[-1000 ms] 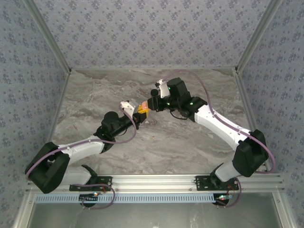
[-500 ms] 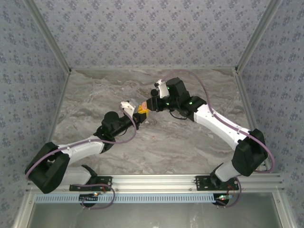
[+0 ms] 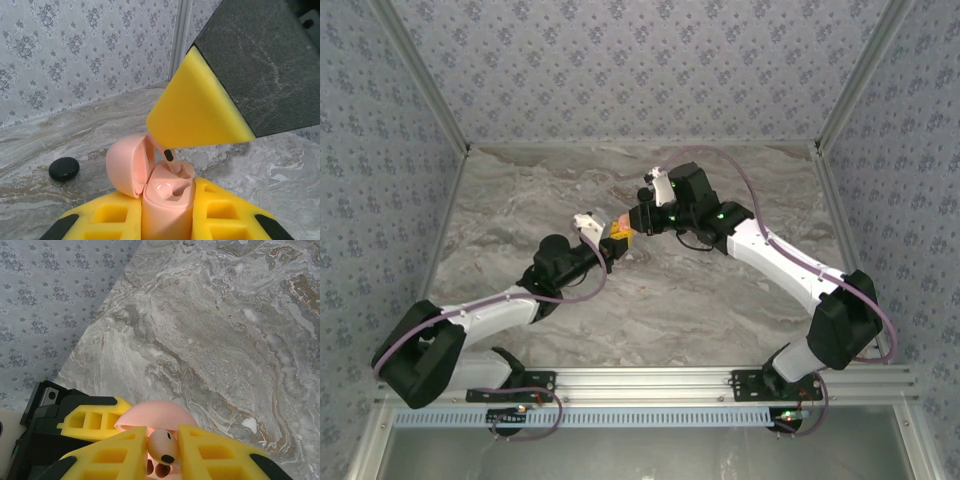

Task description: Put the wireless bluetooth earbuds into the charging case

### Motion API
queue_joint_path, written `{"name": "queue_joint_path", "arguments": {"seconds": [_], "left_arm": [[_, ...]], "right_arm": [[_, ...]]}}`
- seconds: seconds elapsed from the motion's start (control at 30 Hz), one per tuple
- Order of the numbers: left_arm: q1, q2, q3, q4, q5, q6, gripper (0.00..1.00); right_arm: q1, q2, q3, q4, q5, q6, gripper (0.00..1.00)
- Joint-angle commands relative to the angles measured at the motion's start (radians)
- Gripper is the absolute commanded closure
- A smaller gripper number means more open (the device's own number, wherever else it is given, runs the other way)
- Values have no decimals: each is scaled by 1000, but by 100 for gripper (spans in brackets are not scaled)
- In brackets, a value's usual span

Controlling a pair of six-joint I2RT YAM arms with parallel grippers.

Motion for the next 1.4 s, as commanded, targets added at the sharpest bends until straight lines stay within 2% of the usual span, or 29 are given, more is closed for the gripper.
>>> {"name": "queue_joint_path", "arguments": {"seconds": [0.0,0.37,1.37], "left_arm": [[-6,-46,14,77,9,13,93],[-7,-51,9,59,-18,10,93],[-6,4,2,165,-46,-21,94]], "right_arm": [[-4,14,13,-23,-13,22,79],[-26,-12,-27,30,-51,50,86],[-74,-71,-112,253,-218,185,87]]}}
